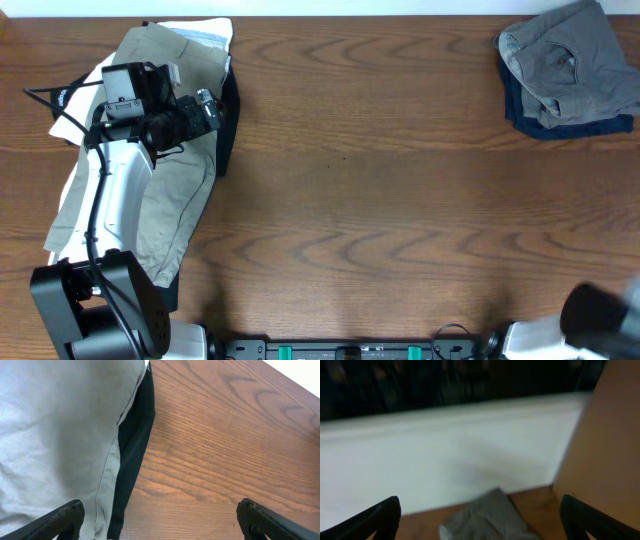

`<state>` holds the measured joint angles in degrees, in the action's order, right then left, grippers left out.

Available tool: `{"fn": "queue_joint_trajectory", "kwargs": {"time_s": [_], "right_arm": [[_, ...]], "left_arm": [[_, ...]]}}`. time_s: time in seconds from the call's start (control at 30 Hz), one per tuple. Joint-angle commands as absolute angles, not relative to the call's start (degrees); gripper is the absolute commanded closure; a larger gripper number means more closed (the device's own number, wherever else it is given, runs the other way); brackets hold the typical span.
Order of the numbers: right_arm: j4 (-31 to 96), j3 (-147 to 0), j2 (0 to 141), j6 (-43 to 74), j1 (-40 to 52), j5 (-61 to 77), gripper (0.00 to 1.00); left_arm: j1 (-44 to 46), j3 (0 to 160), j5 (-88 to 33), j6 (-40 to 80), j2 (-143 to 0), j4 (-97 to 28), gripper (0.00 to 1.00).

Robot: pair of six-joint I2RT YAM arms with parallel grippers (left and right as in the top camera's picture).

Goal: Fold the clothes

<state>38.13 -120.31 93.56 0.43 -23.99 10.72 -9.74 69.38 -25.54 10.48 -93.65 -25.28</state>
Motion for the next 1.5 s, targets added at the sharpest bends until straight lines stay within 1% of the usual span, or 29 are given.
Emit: {"fn": "queue_joint_trajectory", "kwargs": {"time_s": [0.0, 0.23, 0.43, 0.6, 0.73, 0.83, 1.0, 1.13, 1.3, 1.47], "right_arm": [[38.81, -120.01, 91.29, 2.55, -23.94, 11.86, 0.01], [38.83, -120.01, 85.86, 2.55, -23.94, 11.86, 0.01], [39.11, -120.01, 85.32, 2.55, -23.94, 11.86, 0.01], [42.68, -120.01, 86.0, 2.55, -23.94, 11.86, 0.01], [48.71, -119.98, 86.43, 2.55, -23.73, 11.84, 0.01], [56.53, -119.98, 85.21, 2.55, -21.93, 11.86, 0.01], [70.57, -119.52, 81.91, 2.55, -14.9, 11.86, 0.01], [77.67, -117.8, 78.89, 2.55, -9.8, 11.86, 0.01], [80.09, -111.59, 73.38, 2.55, -5.89, 11.86, 0.01], [80.14, -100.31, 66.04, 2.55, -5.61, 11.86, 0.01]], "left_arm": [[-9.89, 68.66, -25.91, 9.72, -94.35, -25.21, 0.02], [-9.89, 68.66, -25.91, 9.72, -94.35, -25.21, 0.02], [-9.89, 68.66, -25.91, 9.72, -94.35, -25.21, 0.02], [-9.89, 68.66, -25.91, 9.72, -94.35, -25.21, 0.02], [-9.89, 68.66, -25.91, 9.72, -94.35, -25.21, 0.02], [-9.89, 68.66, -25.89, 9.72, -94.35, -25.21, 0.02], [-9.89, 68.66, -25.91, 9.72, -94.35, -25.21, 0.02], [-9.89, 68.66, -25.91, 9.72, -94.35, -25.21, 0.02], [-9.89, 68.66, -25.89, 9.72, -94.35, -25.21, 0.02], [-9.89, 68.66, -25.89, 9.72, -94.35, -25.21, 0.02]]}}
